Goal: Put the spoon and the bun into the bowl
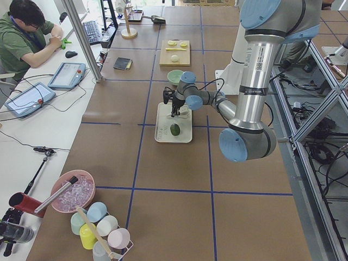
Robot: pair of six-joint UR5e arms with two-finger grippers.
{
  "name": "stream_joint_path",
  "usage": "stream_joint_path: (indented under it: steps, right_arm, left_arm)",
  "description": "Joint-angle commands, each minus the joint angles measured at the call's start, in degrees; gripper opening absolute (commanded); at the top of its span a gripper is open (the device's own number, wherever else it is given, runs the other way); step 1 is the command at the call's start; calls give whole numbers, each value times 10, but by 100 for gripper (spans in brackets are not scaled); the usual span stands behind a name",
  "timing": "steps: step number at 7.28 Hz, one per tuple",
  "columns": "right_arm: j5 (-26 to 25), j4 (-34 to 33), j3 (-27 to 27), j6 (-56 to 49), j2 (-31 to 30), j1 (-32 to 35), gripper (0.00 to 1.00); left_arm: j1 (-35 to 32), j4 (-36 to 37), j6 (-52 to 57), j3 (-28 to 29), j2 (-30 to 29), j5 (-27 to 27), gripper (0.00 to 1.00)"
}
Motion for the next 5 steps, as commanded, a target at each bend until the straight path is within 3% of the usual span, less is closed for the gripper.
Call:
stream_joint_path:
  steps: [1, 5]
  right_arm:
    - [0, 0, 0, 0, 0, 0, 100]
    - [0, 0, -1, 0, -1, 0, 100]
  left_arm:
    - [1, 5, -30, -13, -33, -2, 0]
    - [6, 146, -145, 19, -216, -2, 0]
